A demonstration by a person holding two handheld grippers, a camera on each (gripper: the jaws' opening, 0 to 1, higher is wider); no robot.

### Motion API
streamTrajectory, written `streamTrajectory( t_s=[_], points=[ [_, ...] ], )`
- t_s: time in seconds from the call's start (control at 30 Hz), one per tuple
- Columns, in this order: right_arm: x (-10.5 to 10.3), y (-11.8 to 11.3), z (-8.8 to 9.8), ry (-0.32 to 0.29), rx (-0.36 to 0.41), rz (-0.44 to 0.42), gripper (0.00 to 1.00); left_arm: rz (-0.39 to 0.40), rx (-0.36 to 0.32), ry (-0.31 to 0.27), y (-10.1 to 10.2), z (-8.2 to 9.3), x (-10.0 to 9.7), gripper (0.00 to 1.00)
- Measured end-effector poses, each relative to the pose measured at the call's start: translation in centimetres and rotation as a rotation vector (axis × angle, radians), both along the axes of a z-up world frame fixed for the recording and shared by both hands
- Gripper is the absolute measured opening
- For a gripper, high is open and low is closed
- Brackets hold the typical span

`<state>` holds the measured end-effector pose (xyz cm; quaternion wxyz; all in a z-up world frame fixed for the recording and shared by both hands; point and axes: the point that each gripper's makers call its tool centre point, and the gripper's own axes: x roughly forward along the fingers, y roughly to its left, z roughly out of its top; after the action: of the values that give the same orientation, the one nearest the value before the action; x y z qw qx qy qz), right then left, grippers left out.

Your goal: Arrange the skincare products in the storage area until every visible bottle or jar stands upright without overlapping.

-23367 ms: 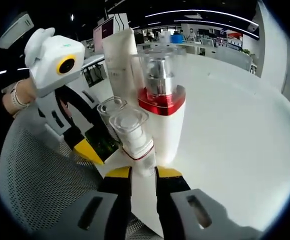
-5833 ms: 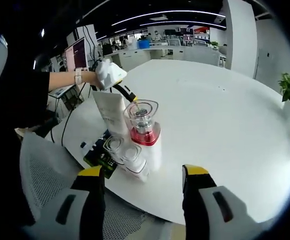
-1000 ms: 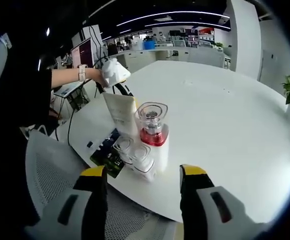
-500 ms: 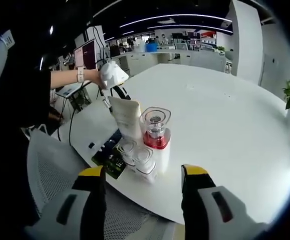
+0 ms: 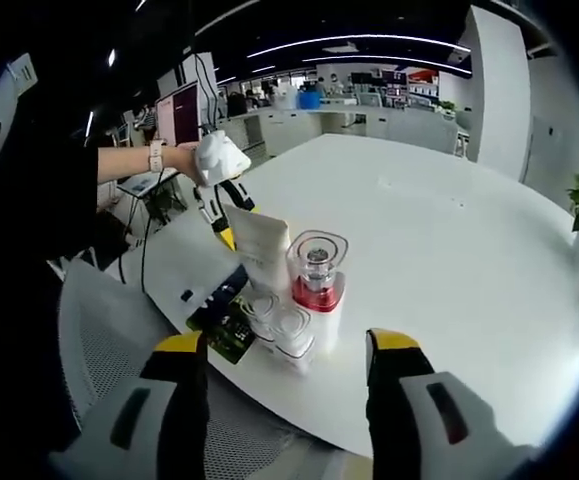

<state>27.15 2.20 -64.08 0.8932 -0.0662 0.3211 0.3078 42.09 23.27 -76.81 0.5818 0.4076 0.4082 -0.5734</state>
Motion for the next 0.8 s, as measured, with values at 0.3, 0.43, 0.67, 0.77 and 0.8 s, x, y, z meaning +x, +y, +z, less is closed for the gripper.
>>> streamTrajectory(
  t_s=[0.3,0.43,0.67,0.77,0.8],
  points=[
    [0.0,-0.2,0.2,-0.014,0.000,0.008,0.68,0.027,0.006,-0.008,0.8,0.3,-0.7,0.37],
    [0.0,-0.2,0.2,-0.014,0.003,0.008,0.70,0.041,0.003,-0.006,1.0,0.2,-1.2,0.37],
    [0.0,-0.2,0.4,-0.022,0.002,0.009,0.73,0.053,0.010,0.000,1.5,-0.1,-2.1,0.37],
    [0.1,-0.1,0.5,-0.028,0.005,0.009,0.75,0.061,0.011,0.004,1.6,-0.2,-2.4,0.37],
    [0.1,-0.1,0.5,-0.031,0.001,0.010,0.76,0.063,0.013,0.004,1.7,-0.2,-2.4,0.37]
  ],
)
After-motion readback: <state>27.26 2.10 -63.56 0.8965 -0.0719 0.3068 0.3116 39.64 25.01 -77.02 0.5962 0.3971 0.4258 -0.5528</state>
